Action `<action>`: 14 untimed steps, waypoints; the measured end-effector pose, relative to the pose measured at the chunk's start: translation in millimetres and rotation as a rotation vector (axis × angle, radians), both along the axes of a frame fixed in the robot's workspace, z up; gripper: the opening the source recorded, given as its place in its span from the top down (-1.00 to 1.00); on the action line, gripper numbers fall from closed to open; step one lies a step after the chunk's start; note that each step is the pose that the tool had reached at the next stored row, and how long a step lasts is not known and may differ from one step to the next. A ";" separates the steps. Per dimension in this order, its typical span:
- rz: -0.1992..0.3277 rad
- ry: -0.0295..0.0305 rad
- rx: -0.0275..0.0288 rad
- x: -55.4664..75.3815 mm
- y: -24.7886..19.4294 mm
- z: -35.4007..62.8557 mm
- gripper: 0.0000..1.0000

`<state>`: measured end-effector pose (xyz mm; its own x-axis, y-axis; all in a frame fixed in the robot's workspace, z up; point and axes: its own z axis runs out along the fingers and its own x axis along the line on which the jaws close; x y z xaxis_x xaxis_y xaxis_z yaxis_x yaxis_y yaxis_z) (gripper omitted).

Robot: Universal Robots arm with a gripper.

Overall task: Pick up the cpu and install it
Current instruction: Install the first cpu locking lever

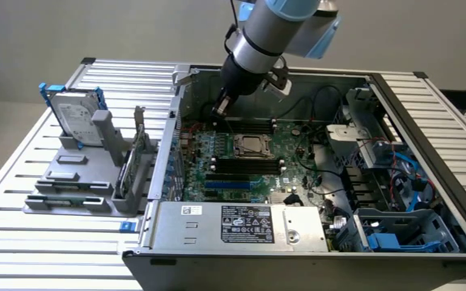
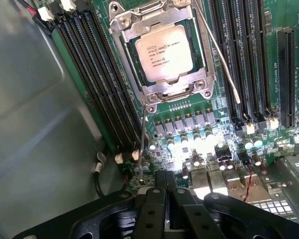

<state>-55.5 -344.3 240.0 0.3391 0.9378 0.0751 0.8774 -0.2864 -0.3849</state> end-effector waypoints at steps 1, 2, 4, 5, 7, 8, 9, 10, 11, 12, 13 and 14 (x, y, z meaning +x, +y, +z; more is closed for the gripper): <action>-0.003 -0.0019 0.0000 -1.2 0.0 0.0 0.79; -0.005 -0.0038 0.0000 -2.4 0.0 0.1 0.79; -0.011 -0.0077 0.0001 -4.6 0.0 0.1 0.79; -0.014 -0.0095 0.0000 -5.5 0.1 0.2 0.79; -0.020 -0.0140 0.0002 -7.5 0.3 0.1 0.79; -0.025 -0.0165 0.0003 -8.3 0.5 0.1 0.79; -0.029 -0.0193 0.0002 -8.9 0.7 0.2 0.79; -0.034 -0.0225 0.0002 -9.5 0.9 0.2 0.79; -0.039 -0.0259 0.0001 -9.9 1.2 0.2 0.79; -0.044 -0.0300 0.0001 -10.2 1.5 0.2 0.79; -0.050 -0.0338 0.0001 -10.5 1.7 0.2 0.79; -0.055 -0.0377 0.0001 -10.7 2.0 0.2 0.79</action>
<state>-66.3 -342.2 240.2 0.3873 0.9177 0.0889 0.8741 -0.3348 -0.3519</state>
